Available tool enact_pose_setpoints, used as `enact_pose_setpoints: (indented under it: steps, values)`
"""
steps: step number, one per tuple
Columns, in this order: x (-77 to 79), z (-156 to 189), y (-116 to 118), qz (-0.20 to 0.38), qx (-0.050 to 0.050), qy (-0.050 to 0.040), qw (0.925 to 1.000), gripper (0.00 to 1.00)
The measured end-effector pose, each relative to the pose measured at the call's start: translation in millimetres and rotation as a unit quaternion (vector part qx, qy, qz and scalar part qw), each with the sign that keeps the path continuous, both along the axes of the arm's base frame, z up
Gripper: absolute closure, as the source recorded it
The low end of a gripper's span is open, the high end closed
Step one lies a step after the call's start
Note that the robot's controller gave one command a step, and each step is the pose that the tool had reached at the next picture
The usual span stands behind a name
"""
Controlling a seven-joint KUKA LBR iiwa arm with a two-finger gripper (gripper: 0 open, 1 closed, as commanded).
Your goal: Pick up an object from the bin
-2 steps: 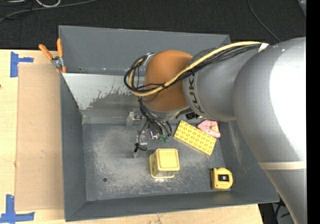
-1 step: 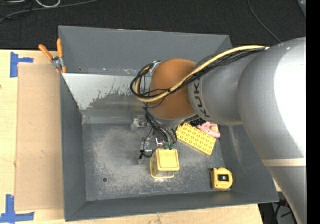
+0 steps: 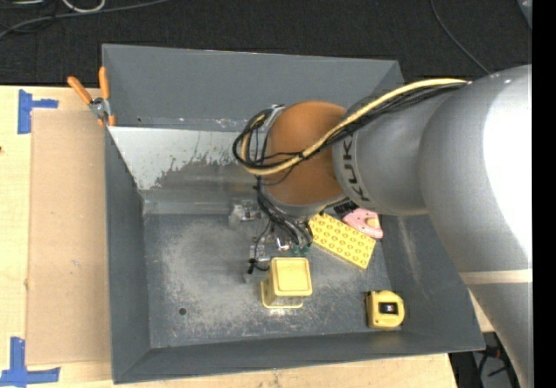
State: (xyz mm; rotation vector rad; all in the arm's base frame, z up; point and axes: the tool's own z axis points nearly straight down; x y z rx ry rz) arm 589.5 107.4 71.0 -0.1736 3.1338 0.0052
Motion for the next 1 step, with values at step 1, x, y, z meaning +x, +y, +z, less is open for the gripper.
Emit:
enact_pose_setpoints:
  steps: [1]
  values:
    - [-4.1,0.0,-13.7,0.009,0.001,-0.0001,1.0,0.0]
